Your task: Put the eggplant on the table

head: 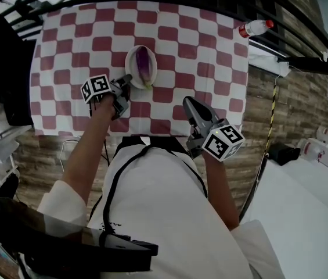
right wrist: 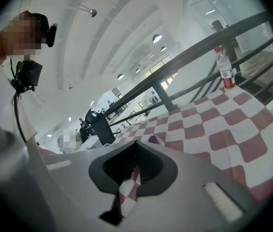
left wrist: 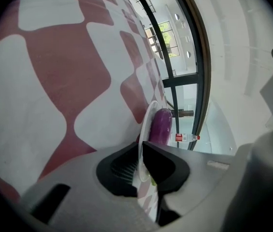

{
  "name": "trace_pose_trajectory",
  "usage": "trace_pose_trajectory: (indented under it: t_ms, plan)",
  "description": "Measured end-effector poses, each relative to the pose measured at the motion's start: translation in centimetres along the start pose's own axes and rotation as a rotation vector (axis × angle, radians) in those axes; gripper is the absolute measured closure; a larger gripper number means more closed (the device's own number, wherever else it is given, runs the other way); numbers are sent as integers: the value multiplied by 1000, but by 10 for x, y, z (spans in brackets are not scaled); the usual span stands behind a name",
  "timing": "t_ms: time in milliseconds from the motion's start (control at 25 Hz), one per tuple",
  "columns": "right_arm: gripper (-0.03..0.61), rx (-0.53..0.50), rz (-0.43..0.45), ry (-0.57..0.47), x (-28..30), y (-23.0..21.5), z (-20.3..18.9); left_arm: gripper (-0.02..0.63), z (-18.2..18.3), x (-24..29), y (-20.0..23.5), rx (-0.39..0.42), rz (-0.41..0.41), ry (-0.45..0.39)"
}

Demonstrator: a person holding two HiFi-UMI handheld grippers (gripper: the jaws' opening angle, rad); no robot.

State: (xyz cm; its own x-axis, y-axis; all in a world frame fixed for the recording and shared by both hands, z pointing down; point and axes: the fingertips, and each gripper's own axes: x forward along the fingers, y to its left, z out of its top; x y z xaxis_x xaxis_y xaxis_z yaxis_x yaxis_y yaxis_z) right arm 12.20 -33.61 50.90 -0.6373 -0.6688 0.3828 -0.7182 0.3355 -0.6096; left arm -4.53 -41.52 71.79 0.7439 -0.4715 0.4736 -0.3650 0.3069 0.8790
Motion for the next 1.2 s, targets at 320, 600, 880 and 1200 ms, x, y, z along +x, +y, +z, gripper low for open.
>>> trace_pose_trajectory:
  t_ms: [320, 600, 880, 1200]
  plan:
    - [571, 6, -24, -21, -11, 1, -2, 578, 1, 0, 5, 12, 40, -11]
    - [571, 9, -40, -46, -20, 3, -2, 546, 1, -1, 3, 50, 41, -10]
    - [571, -2, -37, -57, -26, 11, -3, 495, 5, -12, 3, 84, 46, -10]
    - [571, -13, -20, -70, -32, 22, -3, 495, 3, -37, -2, 121, 39, -19]
